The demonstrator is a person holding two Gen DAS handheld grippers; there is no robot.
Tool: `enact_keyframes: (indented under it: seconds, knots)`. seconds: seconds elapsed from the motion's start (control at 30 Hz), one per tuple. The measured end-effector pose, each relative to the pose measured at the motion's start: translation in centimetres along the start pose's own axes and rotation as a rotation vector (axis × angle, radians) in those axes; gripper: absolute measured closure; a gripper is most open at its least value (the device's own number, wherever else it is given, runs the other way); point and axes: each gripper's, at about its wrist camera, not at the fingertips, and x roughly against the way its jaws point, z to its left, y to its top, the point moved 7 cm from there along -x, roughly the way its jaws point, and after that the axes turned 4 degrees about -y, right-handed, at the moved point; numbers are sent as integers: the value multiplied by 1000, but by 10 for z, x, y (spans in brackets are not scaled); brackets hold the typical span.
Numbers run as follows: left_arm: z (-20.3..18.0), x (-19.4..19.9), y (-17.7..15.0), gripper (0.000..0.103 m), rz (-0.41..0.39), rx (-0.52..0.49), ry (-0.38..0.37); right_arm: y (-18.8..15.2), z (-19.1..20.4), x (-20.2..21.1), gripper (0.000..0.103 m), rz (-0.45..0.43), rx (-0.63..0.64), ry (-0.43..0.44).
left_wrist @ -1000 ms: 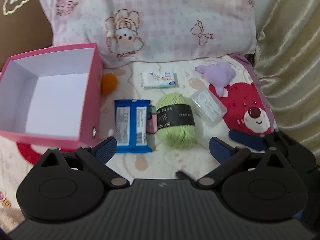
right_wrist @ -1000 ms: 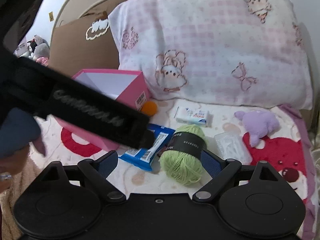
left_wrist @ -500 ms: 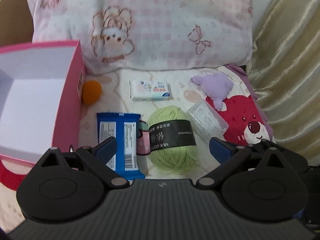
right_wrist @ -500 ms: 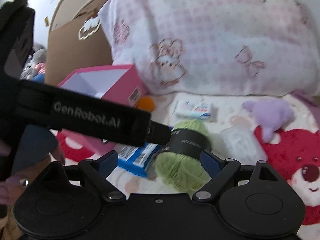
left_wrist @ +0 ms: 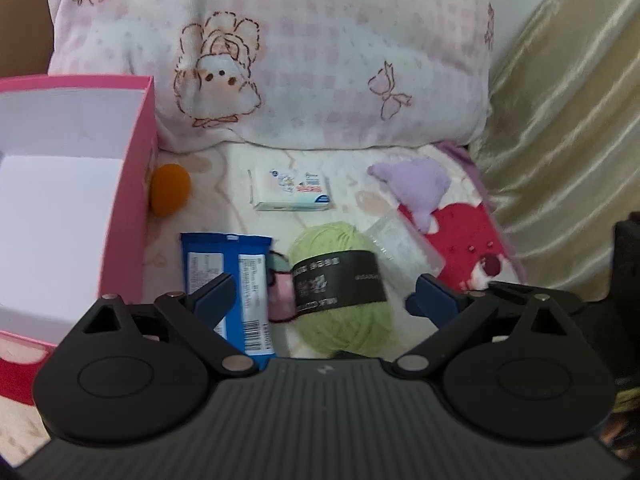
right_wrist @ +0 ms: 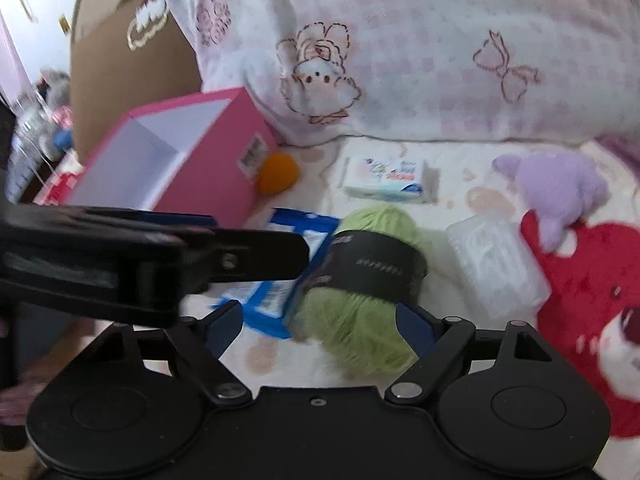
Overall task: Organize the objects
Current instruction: 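Move the right tool toward the green yarn ball and close on it, then lift the green yarn ball with the right tool toward the pink box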
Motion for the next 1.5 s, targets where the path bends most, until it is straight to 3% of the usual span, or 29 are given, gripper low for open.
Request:
enact_keyframes:
  seconds: [0.1,0.2,0.27,0.4,0.5,0.57,0.67,0.77,0.9,1.0,1.13,1.5]
  knots:
    - [-2,-7,-4,17,0,4,-23,-1,-7,-9,20,-22,-52,-59]
    - [-2,-15,-12,26,12,15,-21,-4,-14,-5,20,-72,-65,-191]
    - [-1,-21,-18,36,28,38,-10,-5,-19,-2,20,-69,-125,-153]
    - [4,-30,-18,37,6,77,-24,-12,-23,-8,20,-53,-160,-103]
    - [8,-39,-18,40,1,123,-56,-14,-17,-18,40,-24,-115,-132]
    - [11,-42,-16,47,-40,180,-70,-13,-13,-18,39,-32,-89,-123]
    - [9,-49,-15,48,-69,218,-101,-12,-7,-18,39,-64,-38,-118]
    - [12,-54,-14,51,-74,209,-63,-11,-7,-24,29,-59,-11,-139]
    - [25,-61,-19,51,-49,248,-49,-10,-14,-34,24,-35,-18,-161]
    - [28,-66,-24,48,-33,275,-81,-12,-22,-41,24,4,-67,-139]
    - [24,-73,-31,49,19,266,-90,-21,-22,-51,30,76,-53,-134]
    - [6,-72,-40,51,-19,183,-65,-24,-22,-50,40,77,-42,-123]
